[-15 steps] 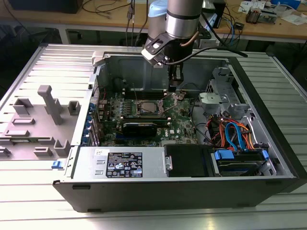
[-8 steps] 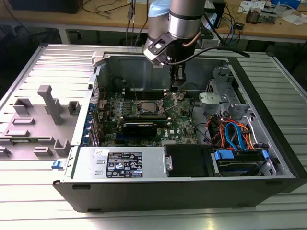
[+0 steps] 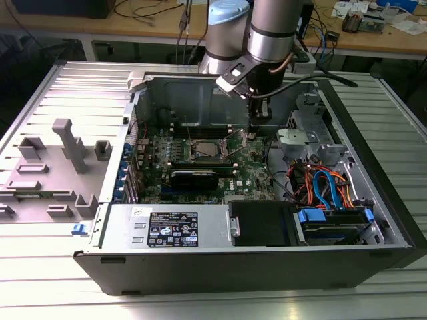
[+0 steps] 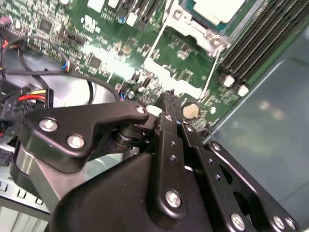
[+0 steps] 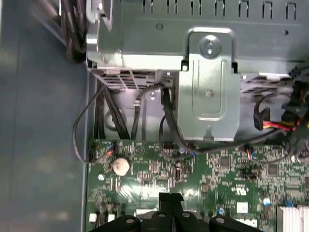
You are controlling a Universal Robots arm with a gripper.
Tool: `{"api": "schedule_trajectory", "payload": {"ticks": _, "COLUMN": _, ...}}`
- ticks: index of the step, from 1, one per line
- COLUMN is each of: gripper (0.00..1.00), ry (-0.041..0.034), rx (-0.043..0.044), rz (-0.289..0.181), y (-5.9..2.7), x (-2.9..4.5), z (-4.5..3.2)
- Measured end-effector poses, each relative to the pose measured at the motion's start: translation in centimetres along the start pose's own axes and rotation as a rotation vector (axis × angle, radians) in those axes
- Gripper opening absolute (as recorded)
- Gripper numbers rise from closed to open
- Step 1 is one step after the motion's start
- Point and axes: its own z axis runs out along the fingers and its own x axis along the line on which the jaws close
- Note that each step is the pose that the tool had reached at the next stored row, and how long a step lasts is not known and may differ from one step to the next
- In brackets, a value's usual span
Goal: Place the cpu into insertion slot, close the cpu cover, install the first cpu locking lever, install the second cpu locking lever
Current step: 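Close the cpu cover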
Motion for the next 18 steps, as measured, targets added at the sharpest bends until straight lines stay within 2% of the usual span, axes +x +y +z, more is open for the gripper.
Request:
{"api": "schedule_trajectory", "payload": {"ticks": 3, "gripper": 0.11, "ry": 0.0007, "rx": 0.0003, "rz": -0.005, "y": 0.3, "x": 0.0, "z": 0.29}}
{"api": "schedule_trajectory", "payload": {"ticks": 8, "gripper": 0.11, "ry": -0.0007, "rx": 0.0072, "rz": -0.007, "y": 0.56, "x": 0.07, "z": 1.01}}
{"api": "schedule_trajectory", "payload": {"ticks": 11, "gripper": 0.11, "ry": -0.0045, "rx": 0.0158, "rz": -0.007, "y": 0.57, "x": 0.27, "z": 1.83}}
{"api": "schedule_trajectory", "payload": {"ticks": 14, "gripper": 0.11, "ry": -0.0043, "rx": 0.0262, "rz": -0.008, "y": 0.56, "x": 0.3, "z": 2.4}}
{"api": "schedule_trajectory", "payload": {"ticks": 18, "gripper": 0.11, "ry": -0.0044, "rx": 0.0292, "rz": -0.013, "y": 0.33, "x": 0.31, "z": 2.59}}
